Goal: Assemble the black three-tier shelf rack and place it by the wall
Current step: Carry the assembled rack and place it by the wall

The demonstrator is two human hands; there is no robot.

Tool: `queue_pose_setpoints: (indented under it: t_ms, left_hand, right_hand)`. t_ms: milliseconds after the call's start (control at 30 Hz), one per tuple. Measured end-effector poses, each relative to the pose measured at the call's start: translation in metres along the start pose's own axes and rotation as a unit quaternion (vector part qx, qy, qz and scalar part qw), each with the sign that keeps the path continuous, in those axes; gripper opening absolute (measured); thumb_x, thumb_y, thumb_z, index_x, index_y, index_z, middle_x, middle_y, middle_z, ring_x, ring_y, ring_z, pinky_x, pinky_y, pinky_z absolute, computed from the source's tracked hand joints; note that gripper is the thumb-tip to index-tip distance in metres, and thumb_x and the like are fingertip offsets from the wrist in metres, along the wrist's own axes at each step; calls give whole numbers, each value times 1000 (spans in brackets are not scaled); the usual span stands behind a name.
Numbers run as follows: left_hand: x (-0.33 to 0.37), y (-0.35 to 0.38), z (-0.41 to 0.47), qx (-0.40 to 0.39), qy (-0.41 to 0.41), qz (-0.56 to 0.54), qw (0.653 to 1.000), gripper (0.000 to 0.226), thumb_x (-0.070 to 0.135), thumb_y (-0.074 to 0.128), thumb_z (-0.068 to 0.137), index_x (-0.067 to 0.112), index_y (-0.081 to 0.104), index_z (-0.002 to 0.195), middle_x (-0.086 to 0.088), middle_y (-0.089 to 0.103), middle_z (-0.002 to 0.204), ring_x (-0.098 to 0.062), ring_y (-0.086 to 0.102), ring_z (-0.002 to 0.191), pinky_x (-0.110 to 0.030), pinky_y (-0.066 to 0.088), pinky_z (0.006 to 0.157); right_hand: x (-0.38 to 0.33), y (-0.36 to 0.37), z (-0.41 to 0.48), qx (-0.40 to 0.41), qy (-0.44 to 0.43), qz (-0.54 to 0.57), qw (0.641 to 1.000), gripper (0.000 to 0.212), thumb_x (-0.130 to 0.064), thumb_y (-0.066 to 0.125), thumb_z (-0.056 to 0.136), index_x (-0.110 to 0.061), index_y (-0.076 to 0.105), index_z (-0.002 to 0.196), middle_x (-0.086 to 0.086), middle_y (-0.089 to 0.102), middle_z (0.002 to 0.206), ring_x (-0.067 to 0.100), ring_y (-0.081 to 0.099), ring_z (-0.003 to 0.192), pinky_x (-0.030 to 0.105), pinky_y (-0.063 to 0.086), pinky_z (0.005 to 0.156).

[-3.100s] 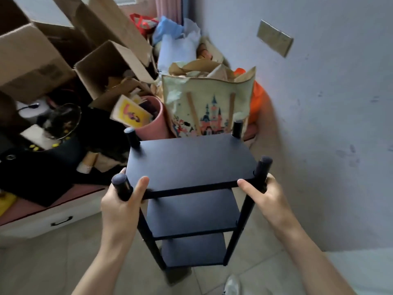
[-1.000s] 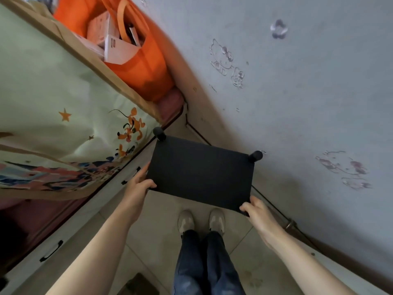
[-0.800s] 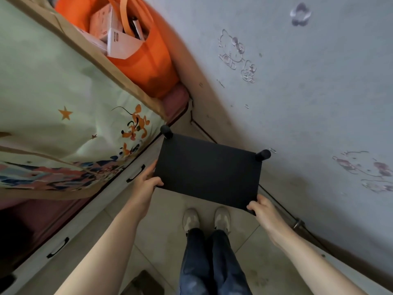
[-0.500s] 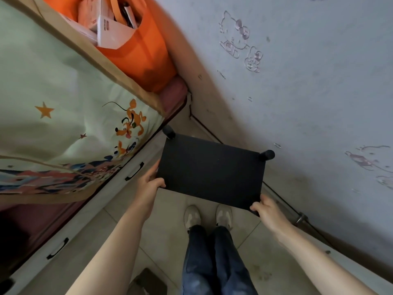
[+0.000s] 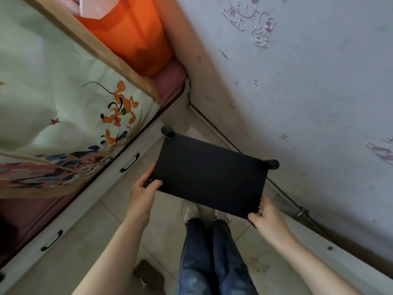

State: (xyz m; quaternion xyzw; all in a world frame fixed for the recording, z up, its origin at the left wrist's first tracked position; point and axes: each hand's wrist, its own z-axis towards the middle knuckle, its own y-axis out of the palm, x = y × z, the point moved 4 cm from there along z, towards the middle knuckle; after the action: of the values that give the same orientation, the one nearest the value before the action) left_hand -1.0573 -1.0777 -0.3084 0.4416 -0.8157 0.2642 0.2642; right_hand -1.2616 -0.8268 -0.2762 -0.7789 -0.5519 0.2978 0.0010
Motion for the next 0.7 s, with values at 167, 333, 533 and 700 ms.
queue_pose_setpoints:
  t_ms: [167,333,533,700]
  left_hand:
    - [-11,8,-16,86,-10,14,996,67,15,69,94,39,43,150,15,51,144,-7,46,128,-33,38,107]
    - [-25,34,-38,151,-88,-144,974,63,19,68,96,24,40,151,-1,49,150,-24,51,134,-45,46,110]
    - [-37,84,-60,46,-154,-270,949,50,15,66,97,20,44,141,-4,65,126,-25,69,110,-34,63,79]
    - [-41,101,-68,-5,-157,-281,947,56,5,71,91,22,45,138,-10,67,127,-25,74,101,-40,62,76]
  right_hand:
    - [-37,-9,-9,39,-29,-33,998,59,-9,59,95,-24,37,148,-15,55,125,4,56,113,6,42,77]
    - [-93,-3,-4,48,-187,-192,962,58,-19,55,98,-21,34,152,-6,34,156,12,29,145,22,21,111]
    - [-127,26,38,32,-311,-388,867,63,-32,50,101,-23,20,156,1,28,159,24,19,149,44,17,124]
    - [-132,30,64,21,-305,-431,849,76,-52,50,97,-32,8,156,5,38,148,28,38,137,55,24,118]
